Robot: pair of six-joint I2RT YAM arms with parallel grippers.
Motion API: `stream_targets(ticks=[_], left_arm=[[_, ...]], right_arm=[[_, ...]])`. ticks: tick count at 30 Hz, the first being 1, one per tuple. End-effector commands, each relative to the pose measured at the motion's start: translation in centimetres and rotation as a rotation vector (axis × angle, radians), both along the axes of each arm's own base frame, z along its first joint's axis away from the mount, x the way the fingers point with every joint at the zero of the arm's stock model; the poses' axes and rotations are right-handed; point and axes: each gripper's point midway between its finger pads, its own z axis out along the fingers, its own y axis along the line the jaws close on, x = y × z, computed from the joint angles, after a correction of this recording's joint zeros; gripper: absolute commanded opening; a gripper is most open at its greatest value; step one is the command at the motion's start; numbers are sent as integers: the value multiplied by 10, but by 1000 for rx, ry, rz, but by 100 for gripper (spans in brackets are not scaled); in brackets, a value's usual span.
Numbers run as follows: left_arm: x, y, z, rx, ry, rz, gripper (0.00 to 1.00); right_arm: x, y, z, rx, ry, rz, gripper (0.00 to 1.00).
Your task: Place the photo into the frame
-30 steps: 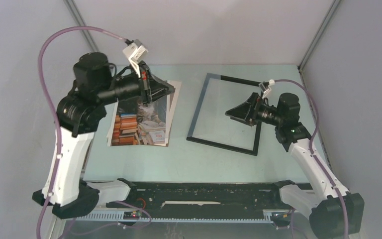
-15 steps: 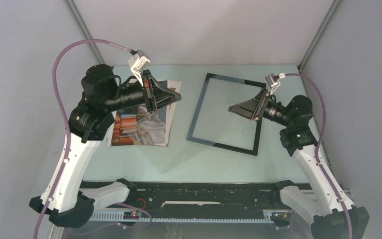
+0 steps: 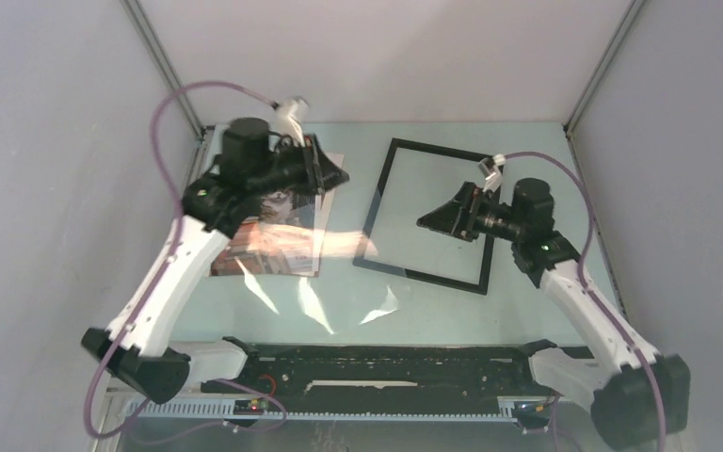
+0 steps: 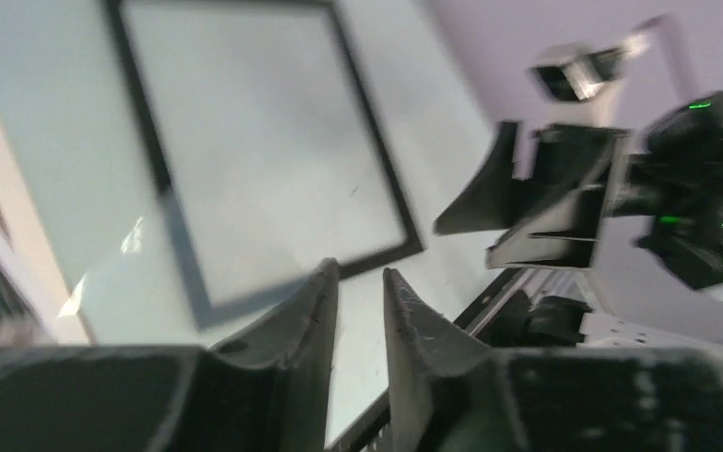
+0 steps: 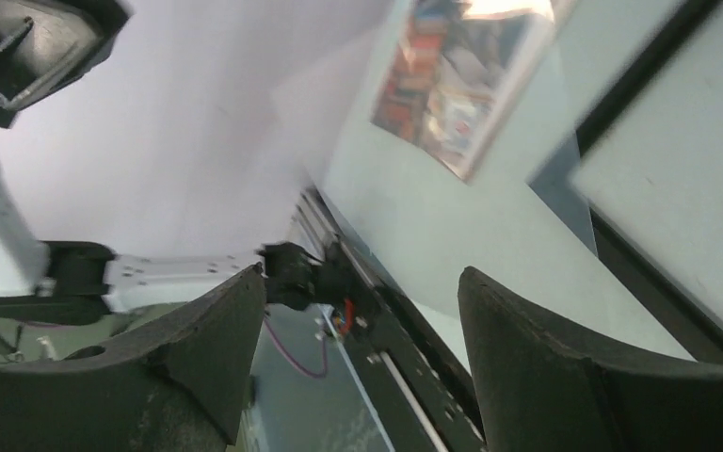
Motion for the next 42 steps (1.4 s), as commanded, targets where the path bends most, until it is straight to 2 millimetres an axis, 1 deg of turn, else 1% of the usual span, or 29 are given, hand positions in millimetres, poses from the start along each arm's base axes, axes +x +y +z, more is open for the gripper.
stream_targets(ticks=[1,2,3,4,6,8,10,11,12,14,16,18,22,24,27,30,32,36,40,42], left_arm=[[25,23,-106,121,227,224,39],[28,28,-115,113,221,265,52],[30,32,-127,115,222,286,61],[32,35,-136,129,220,290,65],[37,45,-156,178,251,333,68],[36,44,-173,181,296,320,69],[36,45,-188,180,322,333,70],[35,47,-202,177,341,346,70],[35,46,-212,164,355,354,71],[32,43,-234,136,397,352,72],[28,39,-252,112,432,346,72],[26,34,-261,81,440,327,72],[25,27,-261,37,433,301,72],[25,27,-257,28,421,296,73],[24,25,-248,13,396,280,73],[22,24,-242,1,376,266,73],[20,24,-237,-9,358,258,74],[16,25,-224,-31,318,247,74],[7,28,-212,-36,293,234,74],[2,31,-205,-38,274,232,74]], right_arm=[[13,0,-79,-183,126,39,82],[17,1,-88,-195,136,49,82],[21,4,-96,-200,156,65,82],[24,7,-103,-203,174,85,82],[28,16,-118,-211,218,124,81],[31,23,-133,-216,264,162,79],[34,24,-154,-232,341,167,78],[34,24,-167,-243,386,163,77],[34,24,-175,-248,414,165,76],[27,28,-186,-255,452,194,72],[20,26,-196,-271,481,201,71],[13,23,-208,-280,500,197,71],[2,25,-229,-281,535,197,70],[-1,29,-234,-263,534,195,67],[-11,27,-247,-281,549,169,67],[-19,27,-254,-292,536,155,66],[-18,30,-255,-298,520,141,66],[-15,45,-252,-289,446,139,66],[-3,53,-251,-222,388,118,63],[-1,57,-256,-203,392,122,59]])
